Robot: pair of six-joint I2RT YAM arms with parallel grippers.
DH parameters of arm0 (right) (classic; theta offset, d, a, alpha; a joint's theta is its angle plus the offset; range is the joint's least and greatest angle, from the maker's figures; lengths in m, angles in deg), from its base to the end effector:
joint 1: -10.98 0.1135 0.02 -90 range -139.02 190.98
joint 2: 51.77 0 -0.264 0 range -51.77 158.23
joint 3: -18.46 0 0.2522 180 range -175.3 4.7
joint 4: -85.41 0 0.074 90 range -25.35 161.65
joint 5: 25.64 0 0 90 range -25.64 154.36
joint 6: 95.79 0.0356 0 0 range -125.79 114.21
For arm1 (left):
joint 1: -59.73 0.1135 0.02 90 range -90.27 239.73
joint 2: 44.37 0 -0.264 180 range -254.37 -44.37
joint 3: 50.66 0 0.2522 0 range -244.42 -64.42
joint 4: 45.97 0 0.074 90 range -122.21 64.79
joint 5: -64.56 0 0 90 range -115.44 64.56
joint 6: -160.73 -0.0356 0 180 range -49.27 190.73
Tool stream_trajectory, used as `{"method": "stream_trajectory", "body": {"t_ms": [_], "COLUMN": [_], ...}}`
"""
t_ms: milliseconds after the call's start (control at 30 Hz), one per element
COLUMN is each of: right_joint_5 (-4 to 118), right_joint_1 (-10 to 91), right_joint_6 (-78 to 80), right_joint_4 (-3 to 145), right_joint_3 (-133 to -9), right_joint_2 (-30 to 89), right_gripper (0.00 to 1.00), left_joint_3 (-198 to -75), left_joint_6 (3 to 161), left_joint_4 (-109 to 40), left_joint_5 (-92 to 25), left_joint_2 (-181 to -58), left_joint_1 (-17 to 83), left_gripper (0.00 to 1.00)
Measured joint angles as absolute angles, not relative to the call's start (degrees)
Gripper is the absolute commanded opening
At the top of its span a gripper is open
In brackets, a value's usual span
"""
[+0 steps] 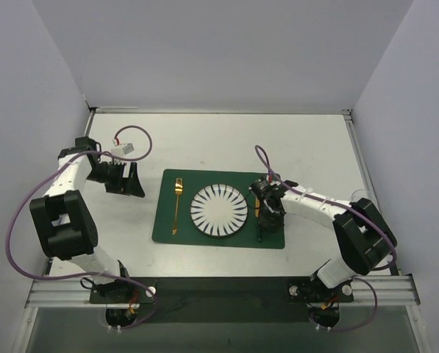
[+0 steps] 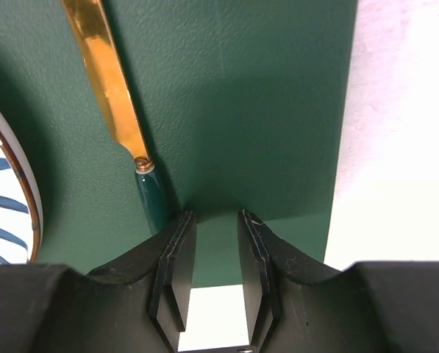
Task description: Set the dinner table for one person
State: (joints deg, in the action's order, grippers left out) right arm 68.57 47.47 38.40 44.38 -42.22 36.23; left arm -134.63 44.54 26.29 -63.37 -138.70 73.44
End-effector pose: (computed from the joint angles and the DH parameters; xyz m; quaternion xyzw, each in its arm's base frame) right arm 0.2228 0.1616 0.1598 0.0728 0.9789 0.0940 0.1664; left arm 0.2977 0.0501 0.2302 0.1234 0.9359 -0.2841 0.1679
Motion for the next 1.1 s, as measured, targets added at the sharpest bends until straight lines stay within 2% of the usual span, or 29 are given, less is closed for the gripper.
{"method": "stream_trajectory", "body": {"t_ms": [367, 500, 600, 800, 967, 1100], "right_joint_5": [69.7, 71.2, 72.2, 72.5, 70.7, 69.4], "right_joint_1": [47.1, 43.1, 34.8, 8.4, -10.7, -18.7], "right_joint_6": [39.0, 39.2, 39.2, 38.7, 37.6, 36.6], "right_joint_4": [43.5, 41.3, 40.3, 39.8, 39.5, 39.7], "right_joint_3": [-42.2, -42.5, -43.6, -44.4, -44.4, -44.3], "right_joint_2": [35.7, 29.1, 20.1, 5.4, 2.5, 3.4], "right_gripper": [0.31, 0.36, 0.41, 0.44, 0.44, 0.45], "left_joint_3": [-134.6, -134.6, -134.7, -136.4, -140.5, -142.2], "left_joint_6": [44.5, 44.6, 44.5, 44.3, 43.5, 43.5], "left_joint_4": [26.3, 26.4, 26.4, 28.0, 29.3, 30.4], "left_joint_5": [-63.4, -63.3, -63.2, -62.8, -62.0, -61.8], "left_joint_2": [-138.7, -138.7, -138.7, -139.2, -140.3, -140.4], "left_joint_1": [73.5, 73.5, 73.5, 73.5, 73.5, 73.5], "left_gripper": [0.88, 0.88, 0.88, 0.88, 0.88, 0.88]}}
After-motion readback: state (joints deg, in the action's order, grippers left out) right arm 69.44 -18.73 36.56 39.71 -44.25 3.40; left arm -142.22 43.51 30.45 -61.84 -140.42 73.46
